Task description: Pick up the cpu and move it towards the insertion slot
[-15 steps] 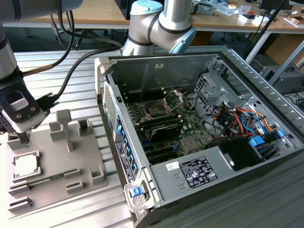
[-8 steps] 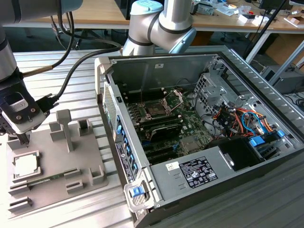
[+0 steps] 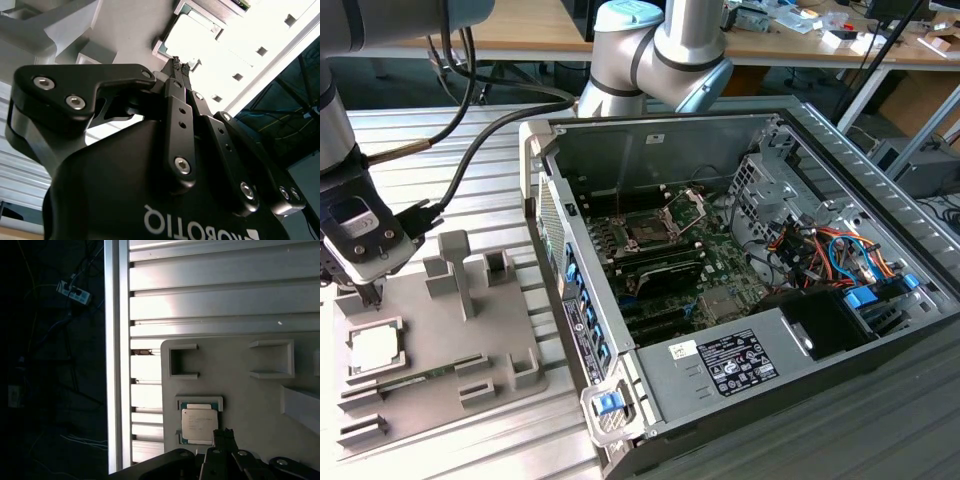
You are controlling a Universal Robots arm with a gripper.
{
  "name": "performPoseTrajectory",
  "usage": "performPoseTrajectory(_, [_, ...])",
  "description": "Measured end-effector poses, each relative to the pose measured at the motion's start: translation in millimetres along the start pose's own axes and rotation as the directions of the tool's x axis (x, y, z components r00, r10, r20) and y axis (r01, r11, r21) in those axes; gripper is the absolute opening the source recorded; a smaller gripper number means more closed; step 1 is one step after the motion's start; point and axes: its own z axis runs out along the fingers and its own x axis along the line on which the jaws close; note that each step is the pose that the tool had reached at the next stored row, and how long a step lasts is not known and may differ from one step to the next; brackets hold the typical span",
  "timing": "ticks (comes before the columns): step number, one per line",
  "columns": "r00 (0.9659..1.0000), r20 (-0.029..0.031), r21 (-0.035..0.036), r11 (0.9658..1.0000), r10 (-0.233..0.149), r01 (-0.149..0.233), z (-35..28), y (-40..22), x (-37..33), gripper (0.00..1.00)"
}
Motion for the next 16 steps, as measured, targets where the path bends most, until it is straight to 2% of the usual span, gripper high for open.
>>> performPoseTrajectory(16, [1.0000,-0.0001,0.0021,1.0000,0.000,0.000,2.4,-1.2,0.7,0.11])
